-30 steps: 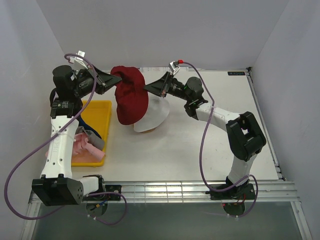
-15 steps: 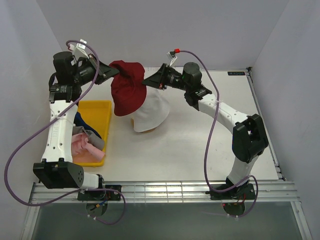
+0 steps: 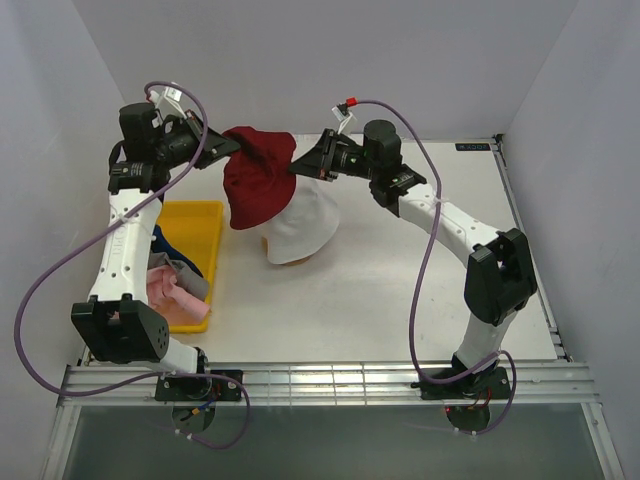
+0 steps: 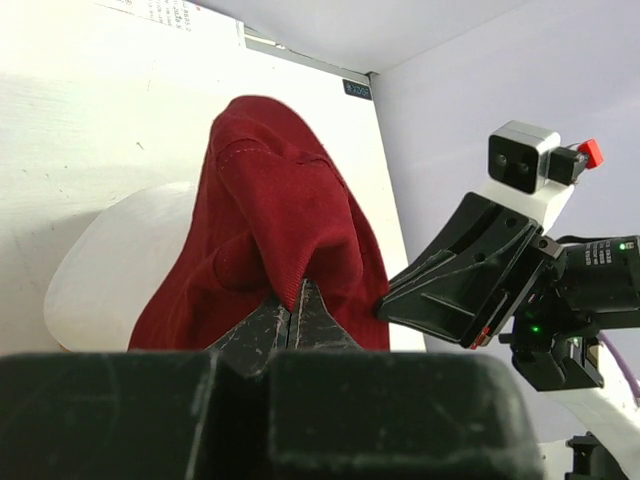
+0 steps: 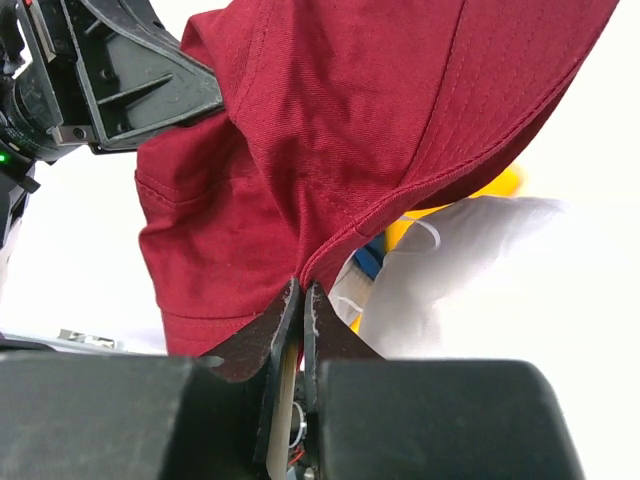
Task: Stack the hats
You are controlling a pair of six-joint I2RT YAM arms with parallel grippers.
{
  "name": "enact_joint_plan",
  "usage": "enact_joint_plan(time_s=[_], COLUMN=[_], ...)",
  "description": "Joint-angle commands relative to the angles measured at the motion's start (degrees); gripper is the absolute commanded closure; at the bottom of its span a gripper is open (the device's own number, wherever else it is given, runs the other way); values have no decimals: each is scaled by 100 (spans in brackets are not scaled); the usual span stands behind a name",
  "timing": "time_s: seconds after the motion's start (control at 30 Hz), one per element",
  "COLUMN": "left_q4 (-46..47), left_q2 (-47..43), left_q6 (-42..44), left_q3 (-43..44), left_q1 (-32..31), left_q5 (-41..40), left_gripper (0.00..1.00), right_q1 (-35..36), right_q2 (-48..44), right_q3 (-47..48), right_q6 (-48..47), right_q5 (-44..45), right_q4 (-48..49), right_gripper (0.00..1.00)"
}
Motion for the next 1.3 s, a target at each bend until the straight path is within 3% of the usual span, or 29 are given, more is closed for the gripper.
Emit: enact_joint_plan(time_s=[0.0, 0.33, 0.77, 0.83, 0.97, 1.27], left_q4=[415, 1259, 1277, 1251, 1242, 1268], left_q2=[-88, -177, -159, -168, -176, -282], left_q6=[90, -60, 19, 37, 81, 90], left_q3=[-170, -996, -1146, -1172, -1321, -1436], left_q1=[-33, -402, -639, -631, -631, -631], left_q5=[113, 96, -133, -167, -264, -475], left_gripper=[100, 98, 87, 82, 63, 39], right_q1=[-71, -176, -484, -510, -545, -624], right_q2=[-72, -327, -854, -924, -960, -846], right_q3=[291, -122, -1141, -1282, -1554, -1748], right_q6=[-256, -343, -458, -484, -493, -529], right_q5=[-34, -25, -8, -8, -34, -96], right_q4=[-52, -51, 45, 80, 98, 71], right_gripper=[92, 92, 92, 92, 92, 92])
